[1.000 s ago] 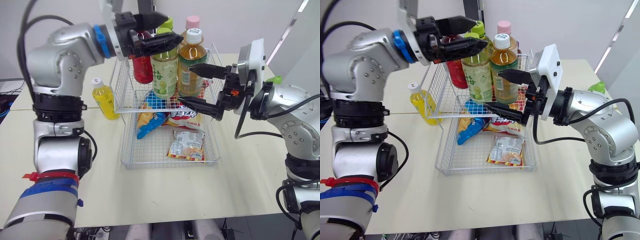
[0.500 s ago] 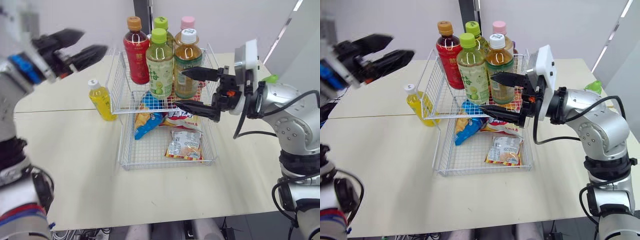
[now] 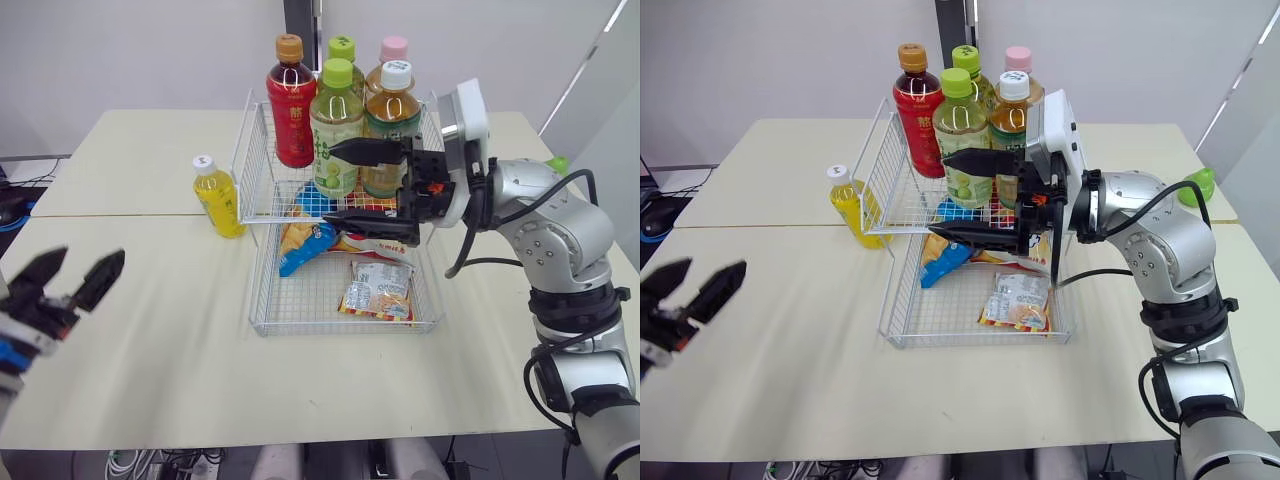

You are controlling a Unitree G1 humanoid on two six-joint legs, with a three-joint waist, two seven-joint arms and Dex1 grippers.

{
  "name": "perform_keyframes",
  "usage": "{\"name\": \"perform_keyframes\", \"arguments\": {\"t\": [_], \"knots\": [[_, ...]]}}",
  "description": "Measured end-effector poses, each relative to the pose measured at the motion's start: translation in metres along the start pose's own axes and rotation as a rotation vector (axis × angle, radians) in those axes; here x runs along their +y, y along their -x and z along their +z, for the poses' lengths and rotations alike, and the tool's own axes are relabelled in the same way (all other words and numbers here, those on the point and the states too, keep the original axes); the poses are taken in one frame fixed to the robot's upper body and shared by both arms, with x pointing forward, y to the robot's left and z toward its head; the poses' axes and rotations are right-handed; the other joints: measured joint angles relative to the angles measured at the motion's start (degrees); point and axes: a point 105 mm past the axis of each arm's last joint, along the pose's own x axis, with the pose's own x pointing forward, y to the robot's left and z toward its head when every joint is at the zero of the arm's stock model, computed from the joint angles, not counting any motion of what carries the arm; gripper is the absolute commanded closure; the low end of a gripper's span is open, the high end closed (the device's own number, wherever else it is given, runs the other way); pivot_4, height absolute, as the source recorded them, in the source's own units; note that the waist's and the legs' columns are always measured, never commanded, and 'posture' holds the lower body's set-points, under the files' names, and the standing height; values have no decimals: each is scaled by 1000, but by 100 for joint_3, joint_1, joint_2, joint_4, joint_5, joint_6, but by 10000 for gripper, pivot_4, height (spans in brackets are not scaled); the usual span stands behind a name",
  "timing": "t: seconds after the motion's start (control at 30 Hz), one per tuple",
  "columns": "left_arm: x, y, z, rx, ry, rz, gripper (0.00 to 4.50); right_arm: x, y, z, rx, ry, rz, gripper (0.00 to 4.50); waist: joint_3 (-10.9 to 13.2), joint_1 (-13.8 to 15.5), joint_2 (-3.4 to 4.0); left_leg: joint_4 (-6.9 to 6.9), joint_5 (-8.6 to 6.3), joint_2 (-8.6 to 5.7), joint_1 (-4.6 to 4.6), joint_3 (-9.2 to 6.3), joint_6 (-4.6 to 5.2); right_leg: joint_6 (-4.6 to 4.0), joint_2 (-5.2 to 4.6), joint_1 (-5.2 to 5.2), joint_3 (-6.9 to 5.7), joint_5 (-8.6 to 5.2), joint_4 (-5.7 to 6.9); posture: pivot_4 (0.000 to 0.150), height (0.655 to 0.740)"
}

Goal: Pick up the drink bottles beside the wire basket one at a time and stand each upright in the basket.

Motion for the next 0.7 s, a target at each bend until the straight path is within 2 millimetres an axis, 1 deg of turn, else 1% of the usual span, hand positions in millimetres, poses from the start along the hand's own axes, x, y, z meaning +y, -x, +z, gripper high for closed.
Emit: {"name": "perform_keyframes", "arguments": {"t": [0.07,0.1,0.23,0.37,0.53,0.57,0.63,0.7], "knots": [[-1,5,-6,8,-4,19,178,-2,-1,2,-2,5,-2,0,0,1,0,0,1,4,2,6,0,-7,5,0,-2,4,0,1500,7400],[-3,4,-8,9,-7,17,178,-2,-1,3,-5,8,-2,0,-1,2,1,0,1,5,7,6,0,-9,10,4,-4,5,1,1500,7400],[-10,-7,-7,-20,-10,-2,178,-3,-1,3,-7,7,-6,0,-2,-2,0,0,2,9,15,13,0,-10,20,9,0,6,2,1500,7400],[-17,-37,7,-66,-33,-43,178,-6,1,3,0,16,-32,0,-3,6,0,1,2,6,15,12,0,-9,24,10,-2,7,4,1500,7400],[-27,-91,23,-93,-69,-75,178,-9,6,8,8,43,-76,0,-4,2,-3,0,2,-4,14,13,0,0,26,10,0,13,2,1500,7400],[-30,-98,24,-94,-76,-86,178,-9,7,9,11,49,-79,0,-4,-8,-2,-2,2,-2,14,15,0,0,22,10,2,13,2,1500,7400],[-38,-118,25,-94,-83,-112,178,-10,10,9,20,50,-100,0,-4,-15,-2,-3,2,-4,13,17,1,0,21,6,2,13,3,1500,7400],[-42,-137,27,-89,-102,-110,178,-10,11,10,26,56,-112,0,-4,-28,-2,-3,2,-7,11,17,1,0,26,3,0,13,3,1500,7400]]}}
